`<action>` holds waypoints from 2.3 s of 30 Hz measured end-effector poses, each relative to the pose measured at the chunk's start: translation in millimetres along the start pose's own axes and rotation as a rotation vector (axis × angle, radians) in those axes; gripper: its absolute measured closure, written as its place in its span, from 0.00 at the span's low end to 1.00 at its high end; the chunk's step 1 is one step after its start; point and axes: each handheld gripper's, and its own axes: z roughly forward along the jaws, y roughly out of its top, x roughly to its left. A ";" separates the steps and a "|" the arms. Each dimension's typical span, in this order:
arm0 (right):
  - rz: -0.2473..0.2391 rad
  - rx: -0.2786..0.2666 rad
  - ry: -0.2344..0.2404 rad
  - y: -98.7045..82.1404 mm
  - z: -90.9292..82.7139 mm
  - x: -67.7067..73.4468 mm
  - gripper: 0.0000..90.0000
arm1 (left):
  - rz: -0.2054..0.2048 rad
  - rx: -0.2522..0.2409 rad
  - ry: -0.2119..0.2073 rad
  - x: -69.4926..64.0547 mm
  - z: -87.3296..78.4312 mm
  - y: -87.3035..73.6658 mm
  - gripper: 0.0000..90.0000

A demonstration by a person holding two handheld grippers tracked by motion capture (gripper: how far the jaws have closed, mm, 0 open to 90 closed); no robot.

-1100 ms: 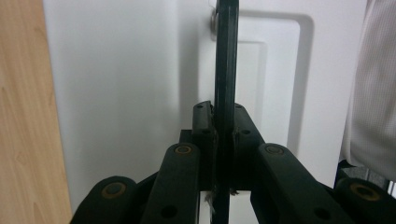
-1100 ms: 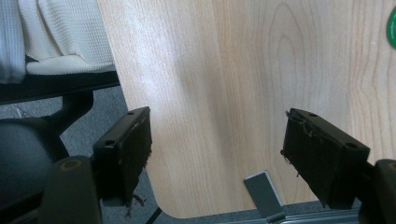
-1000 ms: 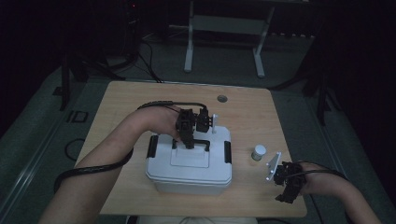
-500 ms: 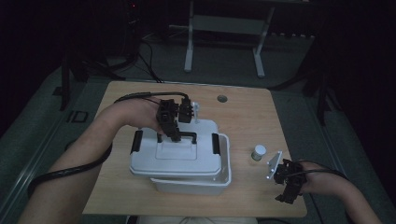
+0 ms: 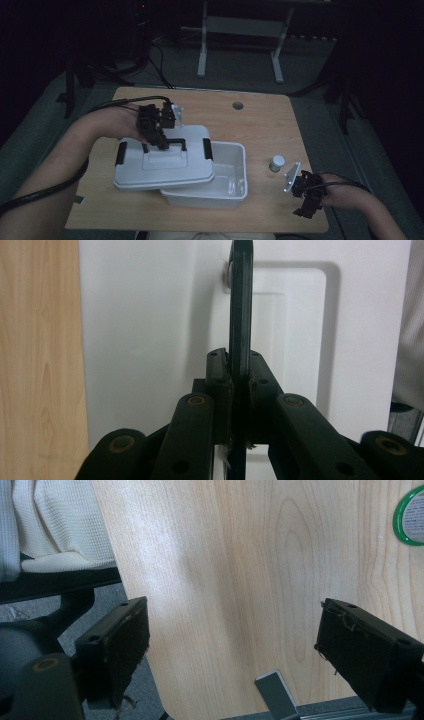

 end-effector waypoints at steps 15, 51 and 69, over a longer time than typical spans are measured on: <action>0.002 -0.016 -0.012 8.2 -2.9 -0.9 0.19 | -0.191 -0.061 0.045 -4.0 -13.3 -101.7 0.93; 0.021 -0.024 0.002 -1.8 4.8 1.3 0.19 | -0.390 -0.092 0.042 34.0 81.8 -183.7 0.93; 0.046 -0.026 0.017 -5.0 11.3 -1.0 0.14 | -0.395 -0.121 0.008 51.2 133.5 -175.4 0.93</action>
